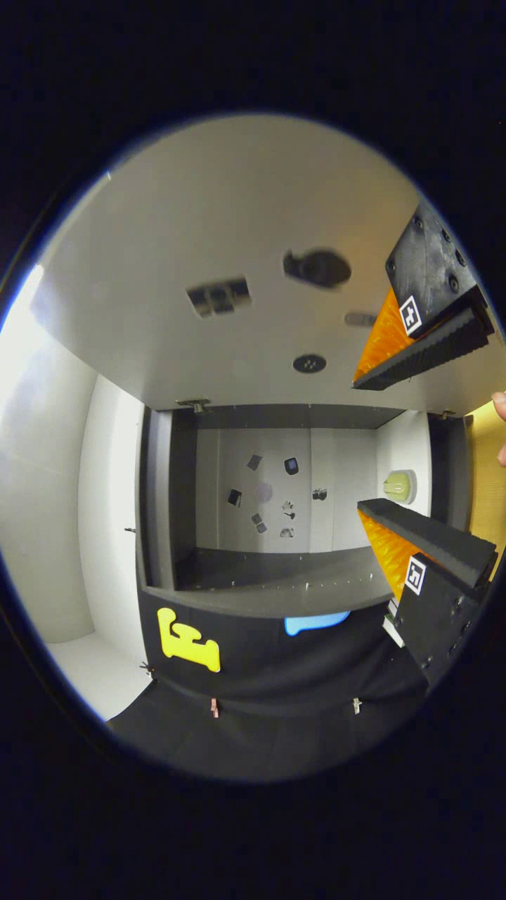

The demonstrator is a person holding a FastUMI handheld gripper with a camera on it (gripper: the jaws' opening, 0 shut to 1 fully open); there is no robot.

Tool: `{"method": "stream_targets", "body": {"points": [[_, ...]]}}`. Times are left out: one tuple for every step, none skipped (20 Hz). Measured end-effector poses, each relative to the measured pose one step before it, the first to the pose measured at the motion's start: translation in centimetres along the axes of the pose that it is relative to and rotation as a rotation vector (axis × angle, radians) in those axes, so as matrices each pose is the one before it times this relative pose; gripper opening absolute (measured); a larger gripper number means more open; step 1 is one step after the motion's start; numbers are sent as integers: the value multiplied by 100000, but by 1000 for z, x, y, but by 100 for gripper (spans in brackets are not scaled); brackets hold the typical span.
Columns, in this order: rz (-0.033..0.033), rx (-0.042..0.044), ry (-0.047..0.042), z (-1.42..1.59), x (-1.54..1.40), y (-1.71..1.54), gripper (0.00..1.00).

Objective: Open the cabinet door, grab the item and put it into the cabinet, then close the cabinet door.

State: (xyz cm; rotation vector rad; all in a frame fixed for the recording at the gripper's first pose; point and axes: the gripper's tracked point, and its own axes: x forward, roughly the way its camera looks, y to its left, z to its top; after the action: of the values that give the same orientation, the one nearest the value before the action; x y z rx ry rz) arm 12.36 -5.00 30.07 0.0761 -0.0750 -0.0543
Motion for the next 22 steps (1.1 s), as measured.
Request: {"method": "stream_targets", "body": {"points": [[-320, -414, 664, 142, -1559, -754, 98], [-1040, -1434, -441, 245, -1645, -1020, 98], [-1686, -1899, -628, 456, -1556, -1230, 98], [-1338, -1580, -1689, 623, -1578, -1098, 98], [-1050, -427, -658, 372, -1588, -899, 98], [-1470, -70, -222, 206, -1545, -1066, 98], [-1783, -270, 84, 223, -1236, -1282, 98], [-2999, -725, -90, -9, -1030, -1678, 98], [-2847, -795, -544, 277, -848, -1634, 98], [-3543, -867, -783, 266, -816, -1775, 97], [-3694, -845, -638, 226, -571, -1966, 97], [-3991, -288, -205, 104, -250, -1818, 97], [-3631, -683, 304, -130, -84, -1742, 97], [-4094, -1877, 922, -603, 59, -2077, 97], [-3429, -1655, 1076, -658, 685, -1808, 97], [-3212, -480, 1881, -863, 669, -1625, 98], [-2329, 993, 2099, -917, 885, -1056, 98], [-2218, 1411, 2051, -837, 824, -1018, 98], [-1550, 519, 609, -651, 1146, -408, 98], [-1642, -431, 955, -785, 664, -580, 98], [-437, -302, 1185, -993, 1084, -202, 98], [375, 369, 2082, -859, 727, 52, 98]]}}
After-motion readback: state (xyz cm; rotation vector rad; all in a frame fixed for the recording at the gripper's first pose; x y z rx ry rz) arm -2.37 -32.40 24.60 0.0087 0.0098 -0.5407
